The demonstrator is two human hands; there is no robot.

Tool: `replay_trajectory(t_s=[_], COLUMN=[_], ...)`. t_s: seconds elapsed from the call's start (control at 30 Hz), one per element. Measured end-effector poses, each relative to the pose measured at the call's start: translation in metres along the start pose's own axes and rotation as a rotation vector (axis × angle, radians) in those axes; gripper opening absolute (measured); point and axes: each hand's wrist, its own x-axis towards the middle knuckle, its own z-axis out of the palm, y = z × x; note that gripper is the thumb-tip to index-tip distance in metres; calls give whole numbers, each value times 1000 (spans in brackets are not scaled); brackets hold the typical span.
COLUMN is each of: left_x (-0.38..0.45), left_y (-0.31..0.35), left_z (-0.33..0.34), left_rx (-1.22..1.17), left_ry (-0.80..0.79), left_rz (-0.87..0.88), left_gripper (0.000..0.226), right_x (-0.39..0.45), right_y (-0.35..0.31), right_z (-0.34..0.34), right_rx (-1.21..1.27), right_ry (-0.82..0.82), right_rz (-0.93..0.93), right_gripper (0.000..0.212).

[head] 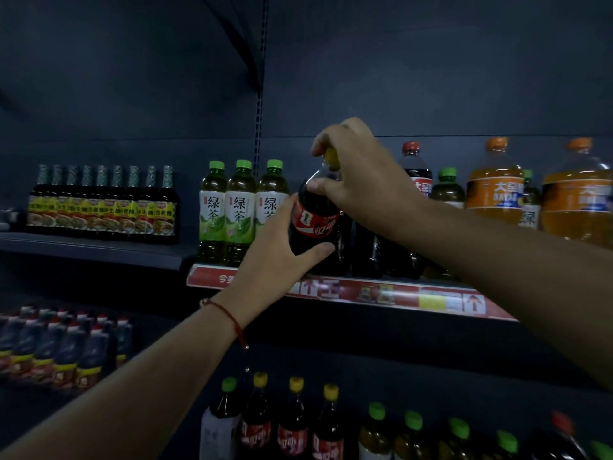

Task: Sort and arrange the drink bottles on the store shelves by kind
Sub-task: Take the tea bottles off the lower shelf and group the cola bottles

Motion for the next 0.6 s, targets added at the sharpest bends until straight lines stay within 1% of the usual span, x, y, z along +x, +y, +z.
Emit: replay_trajectory(t_s=[0.1,0.17,0.3,0.37,0.5,0.57,0.6], left_x=[-14,-27,-64,-87,-130,-149,-161], left_y=[20,35,58,69,74,70,63], left_z=[7,8,15,24,42,49,55], left_rx=[-143,-178,-283,-376,-606,-732,-813], left_ry=[29,37,-60,-56,85,120,135], left_rz=[-30,-41,-92,-164,-318,-430,-512], left_gripper=[75,76,67,60,47,44,44], right_x=[-26,-46,-91,-113,-164,-196,-213], right_y=[-11,-15,-23,-28,-37,-37,-38], right_z=[-22,-34,-46,-47,-34,-15,-3], right_rx=[84,161,308,428,672,744,757], right_ry=[43,74,107,117,69,7,-58], right_rz=[52,134,249,289,419,520,567], right_gripper=[32,33,43,48,50,55,59])
